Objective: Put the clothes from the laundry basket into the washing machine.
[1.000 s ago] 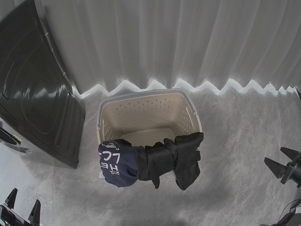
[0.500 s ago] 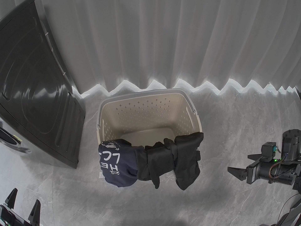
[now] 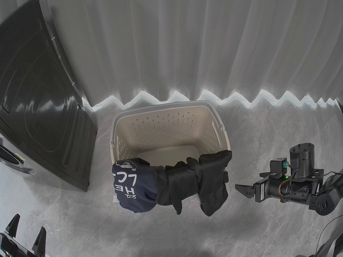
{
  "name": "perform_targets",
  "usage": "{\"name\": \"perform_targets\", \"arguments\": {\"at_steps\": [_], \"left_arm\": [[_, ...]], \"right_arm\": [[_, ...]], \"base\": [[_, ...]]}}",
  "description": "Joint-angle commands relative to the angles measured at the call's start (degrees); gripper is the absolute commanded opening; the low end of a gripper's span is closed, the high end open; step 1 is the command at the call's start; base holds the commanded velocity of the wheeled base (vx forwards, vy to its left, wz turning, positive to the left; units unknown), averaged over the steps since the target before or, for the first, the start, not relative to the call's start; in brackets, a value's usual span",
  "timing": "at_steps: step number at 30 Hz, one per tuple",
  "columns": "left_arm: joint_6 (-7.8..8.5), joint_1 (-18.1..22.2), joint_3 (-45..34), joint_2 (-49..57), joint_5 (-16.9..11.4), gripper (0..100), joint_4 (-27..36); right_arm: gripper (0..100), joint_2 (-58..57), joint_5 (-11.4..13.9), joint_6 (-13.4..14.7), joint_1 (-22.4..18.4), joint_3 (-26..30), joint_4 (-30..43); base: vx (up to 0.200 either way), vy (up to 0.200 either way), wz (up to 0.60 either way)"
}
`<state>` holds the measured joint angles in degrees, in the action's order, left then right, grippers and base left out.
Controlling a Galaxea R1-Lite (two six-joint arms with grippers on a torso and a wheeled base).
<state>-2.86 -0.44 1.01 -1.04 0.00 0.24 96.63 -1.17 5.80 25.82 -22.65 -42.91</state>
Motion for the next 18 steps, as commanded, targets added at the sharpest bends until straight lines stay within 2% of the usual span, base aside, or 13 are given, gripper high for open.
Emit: {"name": "perform_targets", "arguments": {"at_steps": [1, 8, 15, 17, 18], "left_arm": [[-0.04, 0.0, -0.9, 0.9, 0.0, 100, 0.0], [-0.04, 0.0, -0.9, 0.9, 0.0, 100, 0.0], [-0.12, 0.0, -0.9, 0.9, 0.0, 100, 0.0], [-0.12, 0.0, -0.9, 0.9, 0.0, 100, 0.0], [-0.12, 0.0, -0.9, 0.9, 0.0, 100, 0.0]], "right_arm": [[100, 5.1, -0.2, 0.0, 0.9, -0.9, -1.7], [100, 11.4, -0.3, 0.3, 2.4, -3.0, -6.1], [100, 18.1, -0.6, 0.7, 2.1, -9.1, -7.6], [100, 18.2, -0.6, 0.7, 2.1, -9.2, -7.7], [100, 21.0, -0.6, 0.6, 2.0, -11.6, -8.3]], "base": [[0.000, 0.000, 0.00], [0.000, 0.000, 0.00], [0.000, 0.000, 0.00], [0.000, 0.000, 0.00], [0.000, 0.000, 0.00]]}}
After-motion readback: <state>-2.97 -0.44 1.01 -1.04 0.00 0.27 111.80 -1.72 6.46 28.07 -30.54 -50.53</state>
